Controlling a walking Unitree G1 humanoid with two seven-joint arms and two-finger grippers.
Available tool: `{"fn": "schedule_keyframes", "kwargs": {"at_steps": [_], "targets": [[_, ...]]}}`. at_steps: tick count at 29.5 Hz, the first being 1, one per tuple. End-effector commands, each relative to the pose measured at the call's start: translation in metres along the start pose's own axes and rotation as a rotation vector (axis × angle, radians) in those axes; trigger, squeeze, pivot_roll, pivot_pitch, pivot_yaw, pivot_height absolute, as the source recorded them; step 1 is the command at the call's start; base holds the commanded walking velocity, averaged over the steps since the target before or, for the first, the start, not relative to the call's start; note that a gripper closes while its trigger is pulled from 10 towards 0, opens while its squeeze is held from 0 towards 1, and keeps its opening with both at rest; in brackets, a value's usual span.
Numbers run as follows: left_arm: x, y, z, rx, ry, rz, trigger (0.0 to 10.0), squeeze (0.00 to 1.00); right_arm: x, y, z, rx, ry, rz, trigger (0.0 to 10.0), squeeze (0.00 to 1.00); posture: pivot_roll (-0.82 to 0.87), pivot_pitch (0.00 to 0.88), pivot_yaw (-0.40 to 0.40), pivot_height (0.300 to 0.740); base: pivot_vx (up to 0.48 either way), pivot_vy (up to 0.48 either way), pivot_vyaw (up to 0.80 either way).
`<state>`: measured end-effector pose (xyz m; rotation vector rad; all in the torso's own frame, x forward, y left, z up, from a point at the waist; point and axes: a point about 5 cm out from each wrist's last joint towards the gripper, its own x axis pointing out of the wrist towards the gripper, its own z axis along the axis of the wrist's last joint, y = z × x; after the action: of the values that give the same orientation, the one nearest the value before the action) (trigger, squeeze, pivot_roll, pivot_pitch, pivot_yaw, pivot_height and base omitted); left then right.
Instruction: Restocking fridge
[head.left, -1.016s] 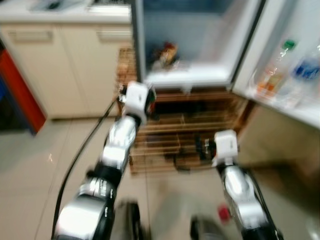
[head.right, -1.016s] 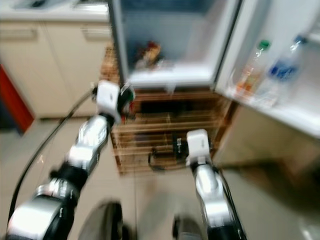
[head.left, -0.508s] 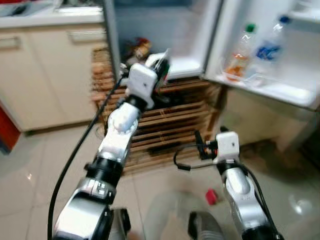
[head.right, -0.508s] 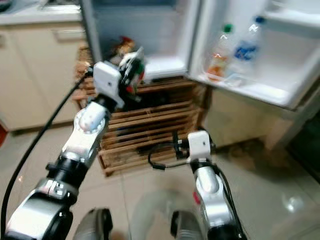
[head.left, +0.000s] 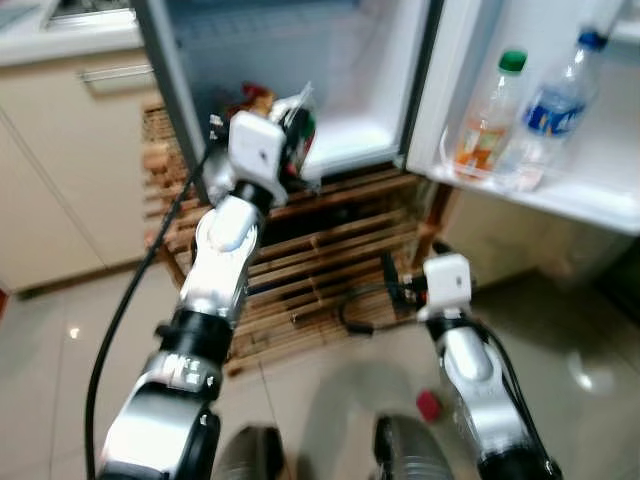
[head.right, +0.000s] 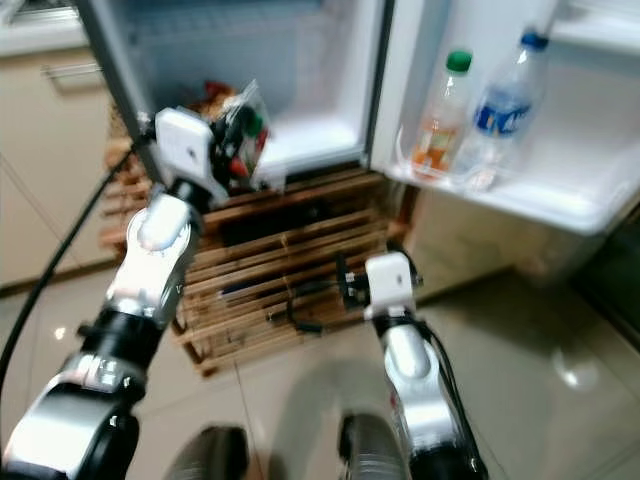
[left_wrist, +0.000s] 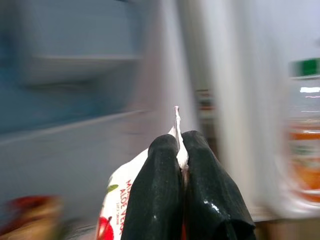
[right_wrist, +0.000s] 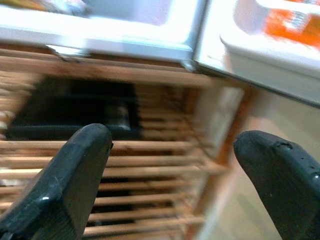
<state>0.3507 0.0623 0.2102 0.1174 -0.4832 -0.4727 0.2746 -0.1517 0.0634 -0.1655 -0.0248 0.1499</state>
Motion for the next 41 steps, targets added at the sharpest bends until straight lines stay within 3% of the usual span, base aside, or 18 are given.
{"fn": "schedule_keyframes", "kwargs": {"at_steps": [1, 8, 11, 16, 19, 32, 41], "targets": [[-0.001, 0.015, 0.003, 0.038, 0.001, 0.029, 10.0, 0.0, 0.005, 0.01, 0.013, 0.035, -0.06, 0.036, 10.0, 0.54, -0.16, 0.0, 0.017, 0.638, 0.345, 0.334, 0.0], [0.001, 0.026, -0.001, 0.048, 0.041, 0.047, 10.0, 0.0, 0.009, 0.023, 0.052, 0.043, -0.213, 0.166, 10.0, 0.54, -0.17, 0.0, 0.022, 0.638, 0.342, 0.336, 0.0], [0.007, 0.02, -0.005, 0.063, 0.082, -0.015, 10.0, 0.0, 0.012, 0.02, 0.059, 0.04, -0.231, 0.169, 10.0, 0.54, -0.16, 0.0, 0.018, 0.638, 0.357, 0.318, 0.0], [0.014, 0.004, -0.008, 0.098, 0.107, -0.084, 10.0, 0.0, 0.014, 0.02, 0.059, 0.035, -0.224, 0.174, 10.0, 0.54, -0.17, 0.0, 0.022, 0.638, 0.173, 0.056, 0.0], [0.015, -0.002, -0.009, 0.027, 0.108, -0.088, 10.0, 0.0, 0.011, 0.02, 0.058, 0.036, -0.209, 0.163, 10.0, 0.53, -0.18, 0.0, 0.033, 0.638, 0.0, 0.0, 0.0], [0.013, -0.007, -0.013, -0.016, 0.11, -0.091, 10.0, 0.0, 0.008, 0.019, 0.054, 0.035, -0.186, 0.155, 10.0, 0.54, -0.18, 0.0, 0.03, 0.638, 0.252, -0.268, 0.0], [0.017, -0.002, -0.007, -0.05, 0.077, -0.008, 10.0, 0.0, 0.009, 0.018, 0.05, 0.033, -0.171, 0.162, 10.0, 0.53, -0.18, 0.0, 0.03, 0.638, 0.385, -0.281, 0.0]]}}
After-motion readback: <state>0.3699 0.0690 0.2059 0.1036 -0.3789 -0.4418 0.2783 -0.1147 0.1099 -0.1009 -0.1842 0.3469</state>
